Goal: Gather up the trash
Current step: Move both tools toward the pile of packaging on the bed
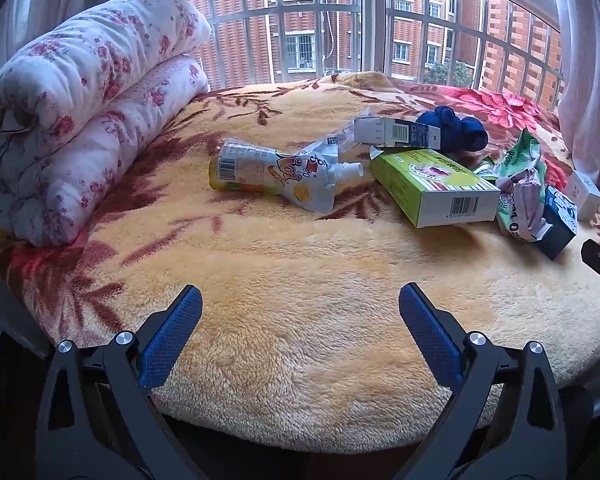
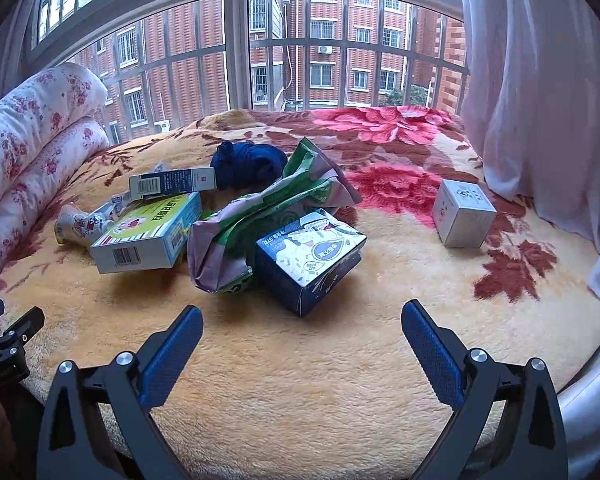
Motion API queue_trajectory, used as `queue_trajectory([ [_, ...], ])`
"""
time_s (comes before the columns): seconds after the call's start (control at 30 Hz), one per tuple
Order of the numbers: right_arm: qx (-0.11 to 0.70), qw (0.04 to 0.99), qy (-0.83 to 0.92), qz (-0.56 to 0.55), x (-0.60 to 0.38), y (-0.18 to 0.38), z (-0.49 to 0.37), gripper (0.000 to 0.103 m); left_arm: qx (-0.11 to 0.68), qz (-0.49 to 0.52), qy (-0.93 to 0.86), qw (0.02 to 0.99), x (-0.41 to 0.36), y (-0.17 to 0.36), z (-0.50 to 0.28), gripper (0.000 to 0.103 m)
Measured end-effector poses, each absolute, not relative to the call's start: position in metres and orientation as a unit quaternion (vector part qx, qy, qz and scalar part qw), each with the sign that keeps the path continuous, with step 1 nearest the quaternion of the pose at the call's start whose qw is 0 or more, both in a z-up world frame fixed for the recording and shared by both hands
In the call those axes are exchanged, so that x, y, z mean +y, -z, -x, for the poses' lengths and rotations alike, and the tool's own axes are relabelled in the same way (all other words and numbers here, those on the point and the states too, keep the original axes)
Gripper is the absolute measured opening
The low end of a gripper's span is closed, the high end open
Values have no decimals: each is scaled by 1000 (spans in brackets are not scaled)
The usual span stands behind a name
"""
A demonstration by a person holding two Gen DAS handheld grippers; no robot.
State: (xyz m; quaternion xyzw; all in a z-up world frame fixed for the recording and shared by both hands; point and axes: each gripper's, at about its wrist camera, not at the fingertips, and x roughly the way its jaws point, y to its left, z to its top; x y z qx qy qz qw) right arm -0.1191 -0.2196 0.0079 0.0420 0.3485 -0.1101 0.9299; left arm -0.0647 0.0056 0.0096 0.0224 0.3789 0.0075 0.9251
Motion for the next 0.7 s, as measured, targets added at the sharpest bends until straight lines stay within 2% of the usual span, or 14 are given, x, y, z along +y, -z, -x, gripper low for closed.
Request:
queue_trajectory([
  [0.7, 364, 926, 92, -43, -235, 5, 108, 98, 384, -30, -2, 923, 1, -5, 59, 96],
])
